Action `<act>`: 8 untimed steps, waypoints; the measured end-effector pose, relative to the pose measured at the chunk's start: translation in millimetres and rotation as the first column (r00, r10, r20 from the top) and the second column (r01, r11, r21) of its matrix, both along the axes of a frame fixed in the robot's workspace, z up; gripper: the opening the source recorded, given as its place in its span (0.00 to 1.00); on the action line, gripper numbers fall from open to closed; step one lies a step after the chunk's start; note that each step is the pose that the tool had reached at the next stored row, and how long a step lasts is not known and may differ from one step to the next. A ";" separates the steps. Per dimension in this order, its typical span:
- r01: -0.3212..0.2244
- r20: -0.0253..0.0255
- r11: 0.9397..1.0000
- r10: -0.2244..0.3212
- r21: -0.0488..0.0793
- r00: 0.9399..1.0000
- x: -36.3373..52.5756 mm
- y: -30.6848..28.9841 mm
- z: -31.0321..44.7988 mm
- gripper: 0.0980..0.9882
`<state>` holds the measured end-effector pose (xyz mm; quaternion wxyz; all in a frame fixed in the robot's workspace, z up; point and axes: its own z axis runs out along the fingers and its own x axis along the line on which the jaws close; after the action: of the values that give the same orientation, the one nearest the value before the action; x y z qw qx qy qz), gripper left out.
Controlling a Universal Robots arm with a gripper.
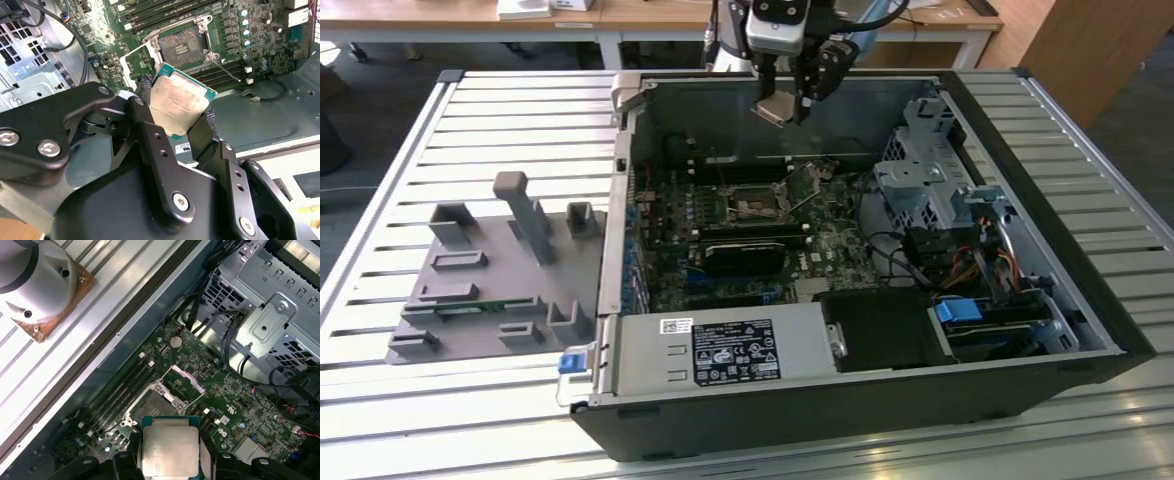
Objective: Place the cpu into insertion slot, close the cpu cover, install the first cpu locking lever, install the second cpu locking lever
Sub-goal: 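Place the cpu into insertion slot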
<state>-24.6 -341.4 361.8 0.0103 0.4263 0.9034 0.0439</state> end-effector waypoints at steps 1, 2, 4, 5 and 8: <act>0.004 0.000 1.000 -0.004 0.000 1.000 0.0 0.0 0.0 0.50; 0.009 0.000 1.000 -0.009 0.000 1.000 0.0 0.0 -0.1 0.50; 0.018 0.000 1.000 -0.018 0.000 1.000 0.0 0.0 -0.2 0.50; 0.022 0.000 1.000 -0.022 0.000 1.000 0.0 0.0 -0.2 0.50; 0.035 0.000 0.999 -0.035 0.000 0.999 0.0 0.0 -0.3 0.50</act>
<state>-24.5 -341.4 361.5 0.0110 0.4421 0.8959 0.0437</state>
